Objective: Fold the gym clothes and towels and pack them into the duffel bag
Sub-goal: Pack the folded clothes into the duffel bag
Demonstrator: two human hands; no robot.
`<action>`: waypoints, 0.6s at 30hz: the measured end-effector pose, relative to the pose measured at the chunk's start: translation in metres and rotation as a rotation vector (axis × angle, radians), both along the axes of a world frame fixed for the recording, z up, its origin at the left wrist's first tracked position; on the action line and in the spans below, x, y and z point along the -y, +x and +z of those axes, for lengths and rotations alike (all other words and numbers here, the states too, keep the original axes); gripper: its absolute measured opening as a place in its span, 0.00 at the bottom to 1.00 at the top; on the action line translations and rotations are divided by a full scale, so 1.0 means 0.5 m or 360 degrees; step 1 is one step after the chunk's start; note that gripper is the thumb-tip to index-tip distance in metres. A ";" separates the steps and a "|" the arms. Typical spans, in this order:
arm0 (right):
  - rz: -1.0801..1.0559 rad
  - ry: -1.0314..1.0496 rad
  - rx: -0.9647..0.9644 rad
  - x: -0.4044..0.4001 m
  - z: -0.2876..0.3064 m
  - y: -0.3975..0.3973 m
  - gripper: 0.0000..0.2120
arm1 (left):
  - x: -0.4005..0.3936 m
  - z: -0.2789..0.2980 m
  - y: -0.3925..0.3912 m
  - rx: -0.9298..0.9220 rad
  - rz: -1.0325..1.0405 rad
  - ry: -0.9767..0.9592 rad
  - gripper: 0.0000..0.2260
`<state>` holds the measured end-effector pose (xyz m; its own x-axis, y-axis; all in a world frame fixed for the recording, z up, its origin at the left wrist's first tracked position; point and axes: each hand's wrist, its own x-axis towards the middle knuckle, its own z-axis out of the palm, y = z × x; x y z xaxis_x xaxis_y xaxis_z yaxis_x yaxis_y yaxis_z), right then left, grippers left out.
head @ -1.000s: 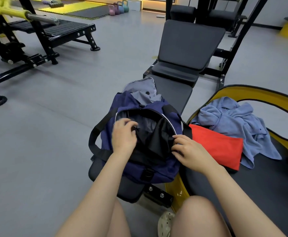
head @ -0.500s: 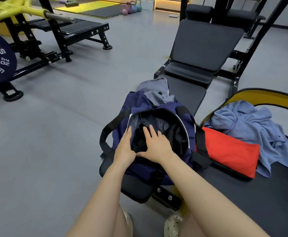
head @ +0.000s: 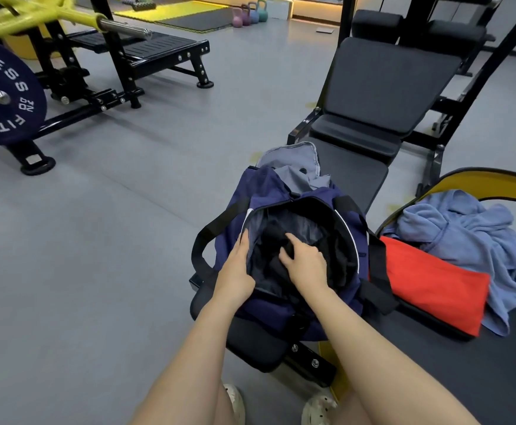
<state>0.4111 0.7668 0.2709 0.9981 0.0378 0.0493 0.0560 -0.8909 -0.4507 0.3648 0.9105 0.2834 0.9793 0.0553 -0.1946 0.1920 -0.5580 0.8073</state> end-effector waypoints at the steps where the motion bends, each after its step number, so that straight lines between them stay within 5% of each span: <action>1: -0.0061 0.0146 0.0115 -0.006 0.008 0.001 0.21 | 0.000 0.000 0.001 0.0015 0.0002 -0.0005 0.43; 3: -0.0113 0.0273 0.0308 -0.026 0.023 0.003 0.19 | -0.001 -0.002 0.004 0.0057 0.0001 -0.0019 0.44; 7: 0.0212 -0.0105 0.0463 -0.054 -0.008 -0.029 0.17 | -0.006 -0.005 0.008 0.0029 0.0082 -0.0023 0.44; 10: 0.0414 -0.0210 0.0177 -0.046 -0.048 -0.043 0.26 | -0.011 -0.003 0.004 -0.0017 0.0098 0.0029 0.42; 15: 0.0575 0.0192 -0.0064 -0.015 -0.022 -0.031 0.35 | -0.008 0.008 0.005 -0.0003 0.0104 0.0016 0.42; 18: 0.0781 -0.0127 -0.0174 -0.019 -0.028 -0.026 0.36 | -0.006 0.013 0.003 0.0004 0.0104 -0.0007 0.42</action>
